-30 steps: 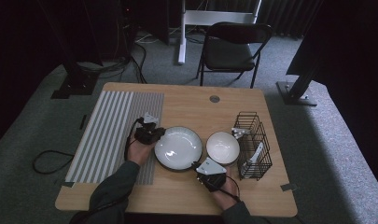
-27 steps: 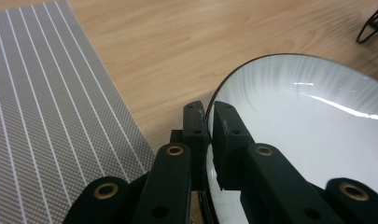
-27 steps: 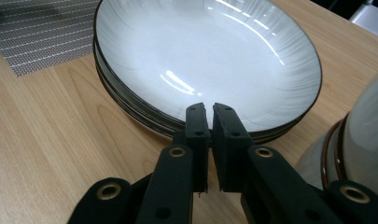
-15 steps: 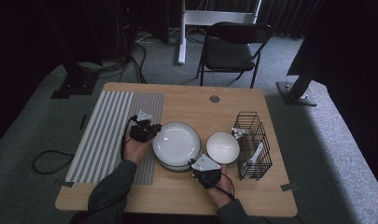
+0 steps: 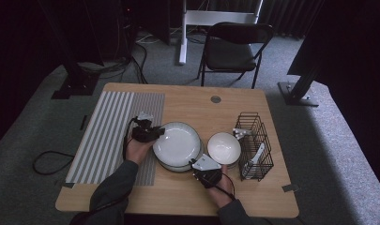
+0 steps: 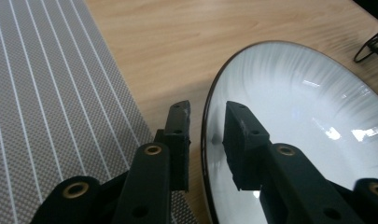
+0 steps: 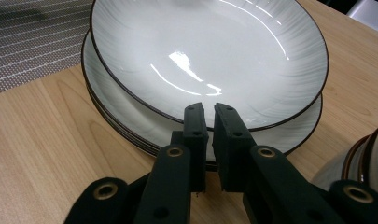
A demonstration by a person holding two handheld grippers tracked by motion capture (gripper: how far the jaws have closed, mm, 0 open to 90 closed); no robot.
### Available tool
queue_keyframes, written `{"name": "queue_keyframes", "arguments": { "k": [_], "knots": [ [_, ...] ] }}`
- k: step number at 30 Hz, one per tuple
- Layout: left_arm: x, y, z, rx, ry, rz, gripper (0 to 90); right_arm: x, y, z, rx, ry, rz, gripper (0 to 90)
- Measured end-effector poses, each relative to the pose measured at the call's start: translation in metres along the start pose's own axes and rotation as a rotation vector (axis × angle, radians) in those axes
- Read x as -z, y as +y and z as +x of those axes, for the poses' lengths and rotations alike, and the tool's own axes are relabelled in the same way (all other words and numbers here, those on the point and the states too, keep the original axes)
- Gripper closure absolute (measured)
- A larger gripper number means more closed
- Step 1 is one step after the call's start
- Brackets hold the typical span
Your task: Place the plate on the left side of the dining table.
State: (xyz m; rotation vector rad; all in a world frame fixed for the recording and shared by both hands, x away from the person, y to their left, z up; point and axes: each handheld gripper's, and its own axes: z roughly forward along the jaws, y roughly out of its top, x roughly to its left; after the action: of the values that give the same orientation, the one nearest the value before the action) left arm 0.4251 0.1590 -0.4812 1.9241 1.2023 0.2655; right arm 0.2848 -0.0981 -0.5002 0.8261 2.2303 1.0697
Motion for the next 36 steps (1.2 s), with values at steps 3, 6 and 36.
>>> {"name": "queue_keyframes", "arguments": {
  "k": [3, 6, 36],
  "knots": [
    [-0.001, 0.001, -0.001, 0.007, -0.012, 0.015, 74.1, 0.0, 0.0, 0.0, 0.001, 0.001, 0.001, 83.5],
    [0.0, 0.001, 0.001, 0.042, -0.021, 0.004, 77.1, 0.0, -0.001, -0.001, 0.0, 0.001, 0.003, 83.6],
    [0.032, -0.009, 0.03, 0.338, -0.226, -0.208, 82.9, 0.014, -0.008, -0.003, -0.017, -0.003, -0.03, 82.1]
  ]
}}
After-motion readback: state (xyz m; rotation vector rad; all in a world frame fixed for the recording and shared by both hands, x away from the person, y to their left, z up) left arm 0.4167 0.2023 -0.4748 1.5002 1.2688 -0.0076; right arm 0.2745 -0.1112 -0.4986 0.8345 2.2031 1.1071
